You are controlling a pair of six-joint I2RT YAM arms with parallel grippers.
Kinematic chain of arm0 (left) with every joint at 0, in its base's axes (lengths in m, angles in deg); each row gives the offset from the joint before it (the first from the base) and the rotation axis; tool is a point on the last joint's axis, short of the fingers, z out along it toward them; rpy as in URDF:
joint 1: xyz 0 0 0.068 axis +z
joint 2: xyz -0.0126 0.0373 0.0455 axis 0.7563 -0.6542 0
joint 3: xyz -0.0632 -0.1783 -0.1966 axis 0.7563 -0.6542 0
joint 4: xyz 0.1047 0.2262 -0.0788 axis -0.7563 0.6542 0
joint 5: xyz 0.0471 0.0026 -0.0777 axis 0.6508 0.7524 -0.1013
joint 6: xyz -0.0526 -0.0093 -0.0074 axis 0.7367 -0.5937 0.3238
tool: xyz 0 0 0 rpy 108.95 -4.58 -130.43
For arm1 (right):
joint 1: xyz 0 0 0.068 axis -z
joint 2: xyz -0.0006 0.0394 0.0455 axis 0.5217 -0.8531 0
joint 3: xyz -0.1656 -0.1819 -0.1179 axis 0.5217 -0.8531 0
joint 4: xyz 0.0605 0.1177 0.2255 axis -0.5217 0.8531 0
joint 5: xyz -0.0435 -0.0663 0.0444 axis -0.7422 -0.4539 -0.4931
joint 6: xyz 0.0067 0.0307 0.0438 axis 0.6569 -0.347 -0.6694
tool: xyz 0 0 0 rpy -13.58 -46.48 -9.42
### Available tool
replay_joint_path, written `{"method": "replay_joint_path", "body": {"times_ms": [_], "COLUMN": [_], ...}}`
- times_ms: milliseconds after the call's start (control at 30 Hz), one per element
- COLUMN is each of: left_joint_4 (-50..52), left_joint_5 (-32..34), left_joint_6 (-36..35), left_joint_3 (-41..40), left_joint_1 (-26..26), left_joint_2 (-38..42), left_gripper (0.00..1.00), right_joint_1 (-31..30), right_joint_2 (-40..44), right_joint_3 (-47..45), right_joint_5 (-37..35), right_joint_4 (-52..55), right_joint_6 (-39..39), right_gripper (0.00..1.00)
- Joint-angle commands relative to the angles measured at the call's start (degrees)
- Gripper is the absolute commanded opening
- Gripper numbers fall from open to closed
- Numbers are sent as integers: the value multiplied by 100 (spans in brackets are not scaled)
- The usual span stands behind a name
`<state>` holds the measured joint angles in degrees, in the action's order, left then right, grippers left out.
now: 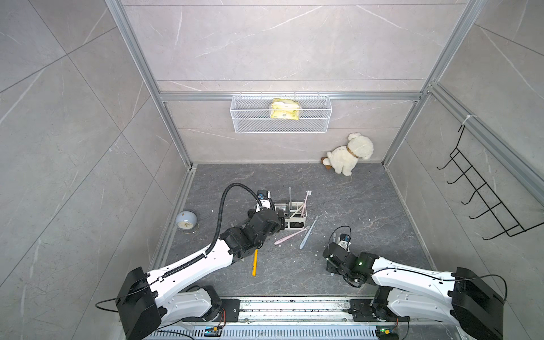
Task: Place the toothbrush into the toothbrush holder
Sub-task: Move the toothbrush to the center of the board.
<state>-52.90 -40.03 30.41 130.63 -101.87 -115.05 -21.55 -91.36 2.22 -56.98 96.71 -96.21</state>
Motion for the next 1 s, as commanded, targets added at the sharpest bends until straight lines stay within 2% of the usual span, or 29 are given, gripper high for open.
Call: {"method": "replay_joint_path", "body": {"times_ms": [0,100,233,400,600,867,933,967], "left_joint_4": [-224,-244,-236,-313,-604,-1092,-1148,-1170], "left_joint_5": [-82,-136,-183,-211,-571,-1223,-1226,-1217], "left_joint_6": [166,186,186,290,445,787,817,829], "left_joint_3": [172,165,186,83,122,348,386,387], "left_joint_1": [3,1,4,0,-32,-155,-224,-250], "left_joint_2": [-19,-67,-106,-31,-131,-634,-720,-758], "left_gripper": [87,87,86,83,74,76,77,77], "right_joint_1": [15,12,-15,-49,-53,-53,-57,-51], "right_joint_2": [-197,-455,-766,-400,332,1153,1253,1246], "right_joint_3": [154,108,105,-32,-105,-185,-132,-75], "right_joint_5": [309,356,326,276,291,440,470,503], "right_joint_4": [310,163,160,58,80,268,395,493], "right_joint_6": [144,159,156,120,353,378,384,393], "right_gripper": [57,51,26,14,11,10,14,21]}}
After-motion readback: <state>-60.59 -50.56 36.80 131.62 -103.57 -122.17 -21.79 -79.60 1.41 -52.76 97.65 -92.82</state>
